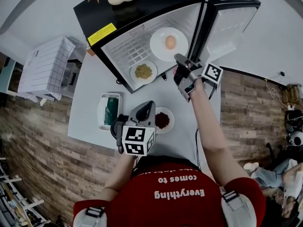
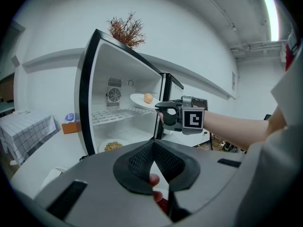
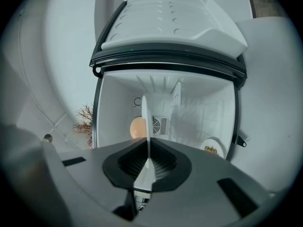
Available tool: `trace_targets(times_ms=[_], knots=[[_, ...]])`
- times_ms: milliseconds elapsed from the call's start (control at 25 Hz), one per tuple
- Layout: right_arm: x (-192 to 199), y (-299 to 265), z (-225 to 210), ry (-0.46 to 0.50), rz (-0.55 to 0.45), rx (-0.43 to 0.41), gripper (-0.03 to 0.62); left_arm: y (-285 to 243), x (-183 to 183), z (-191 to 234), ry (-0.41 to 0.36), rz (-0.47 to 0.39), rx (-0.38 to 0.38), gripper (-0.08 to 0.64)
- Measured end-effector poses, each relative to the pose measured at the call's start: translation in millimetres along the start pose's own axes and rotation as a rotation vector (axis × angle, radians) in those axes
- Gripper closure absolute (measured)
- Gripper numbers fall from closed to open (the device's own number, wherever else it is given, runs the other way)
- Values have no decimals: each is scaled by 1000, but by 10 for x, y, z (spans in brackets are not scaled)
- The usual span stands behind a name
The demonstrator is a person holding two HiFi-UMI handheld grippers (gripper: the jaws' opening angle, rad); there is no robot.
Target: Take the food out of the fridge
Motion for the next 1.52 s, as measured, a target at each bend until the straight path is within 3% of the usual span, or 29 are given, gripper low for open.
trace_targets(times_ms=[880,1520], knots=[[714,971,83,-13,-1,-28,568,432,273,-661,-88,-10,46,558],[1072,1475,-145,-39,-13,-25,568,395,267,-863,-133,65,70,558]])
Point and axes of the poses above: the fingertips, and each gripper's own axes: y backward along the fingers, z to its left, x out of its underside, the point moved 4 cm from there along y, backward along the fingers, and after that the axes turned 13 degrees about z, right-handed, at the moved point
